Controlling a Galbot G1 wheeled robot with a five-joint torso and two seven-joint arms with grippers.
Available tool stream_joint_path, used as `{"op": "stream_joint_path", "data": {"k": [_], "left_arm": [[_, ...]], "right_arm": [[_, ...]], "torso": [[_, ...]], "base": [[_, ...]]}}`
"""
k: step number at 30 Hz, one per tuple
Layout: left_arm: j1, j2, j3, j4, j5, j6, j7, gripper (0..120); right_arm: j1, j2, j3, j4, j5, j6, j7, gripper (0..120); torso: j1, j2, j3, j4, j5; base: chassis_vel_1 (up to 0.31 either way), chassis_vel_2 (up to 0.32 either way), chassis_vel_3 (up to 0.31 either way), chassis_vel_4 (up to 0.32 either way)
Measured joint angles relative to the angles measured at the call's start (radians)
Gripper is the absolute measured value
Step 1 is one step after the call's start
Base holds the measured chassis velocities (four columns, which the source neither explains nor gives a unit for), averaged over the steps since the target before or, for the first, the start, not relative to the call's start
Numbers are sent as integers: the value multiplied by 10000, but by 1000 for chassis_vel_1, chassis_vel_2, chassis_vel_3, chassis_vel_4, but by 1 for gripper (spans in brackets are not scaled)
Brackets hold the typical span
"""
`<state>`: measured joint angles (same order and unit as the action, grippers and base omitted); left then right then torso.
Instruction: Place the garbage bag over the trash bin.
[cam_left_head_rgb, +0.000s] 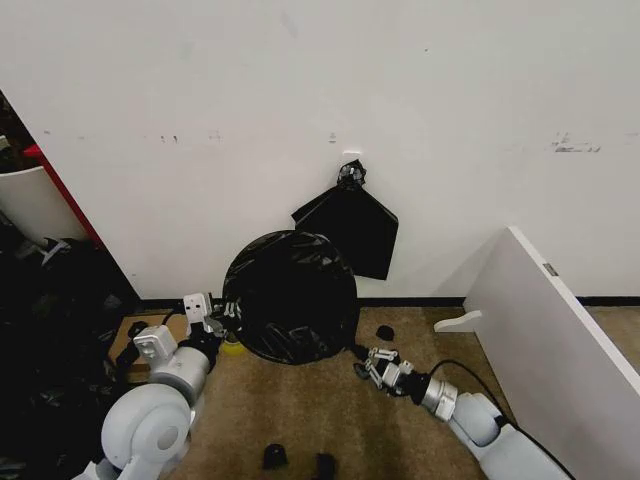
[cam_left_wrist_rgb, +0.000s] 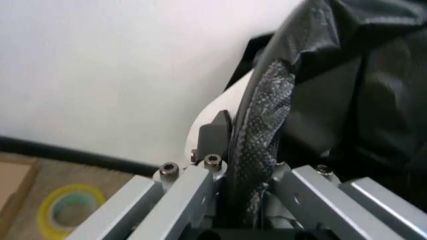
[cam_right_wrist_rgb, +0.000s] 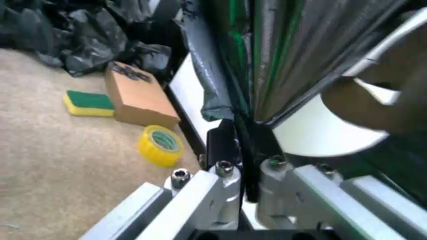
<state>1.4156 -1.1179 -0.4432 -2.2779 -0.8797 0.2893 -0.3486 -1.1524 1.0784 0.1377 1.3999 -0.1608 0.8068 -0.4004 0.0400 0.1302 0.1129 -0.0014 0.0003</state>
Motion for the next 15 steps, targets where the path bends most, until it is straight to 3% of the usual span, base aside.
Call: {"op": "stream_joint_path", "data": {"k": [3, 5, 10, 11, 12, 15], "left_arm": [[-27, -81, 74, 288, 70, -475, 151, 0], [-33, -89, 84, 348, 103, -538, 169, 0], [-42, -139, 143, 950, 515, -1045, 228, 0], [-58, -151, 162, 1098, 654, -1231, 234, 0], [-58, -151, 162, 1098, 654, -1231, 234, 0], [-60, -186, 222, 1436, 1133, -1777, 283, 0]], "right_arm": [[-201, -93, -8, 291, 194, 52, -14, 15], [-238, -125, -7, 342, 327, 52, -31, 16], [-576, -592, 171, 602, 3725, -60, -2462, 38], [-693, -724, 303, 700, 4883, -391, -3494, 43], [-693, -724, 303, 700, 4883, -391, -3494, 43], [-948, -889, 562, 1108, 7035, -1187, -5050, 54]], "torso": [[0, 0, 0, -1, -1], [0, 0, 0, 0, -1], [0, 0, 0, 1, 1], [0, 0, 0, -1, -1], [0, 0, 0, -1, -1], [0, 0, 0, -4, 0]], "base": [[0, 0, 0, 0], [0, 0, 0, 0], [0, 0, 0, 0], [0, 0, 0, 0], [0, 0, 0, 0], [0, 0, 0, 0]]}}
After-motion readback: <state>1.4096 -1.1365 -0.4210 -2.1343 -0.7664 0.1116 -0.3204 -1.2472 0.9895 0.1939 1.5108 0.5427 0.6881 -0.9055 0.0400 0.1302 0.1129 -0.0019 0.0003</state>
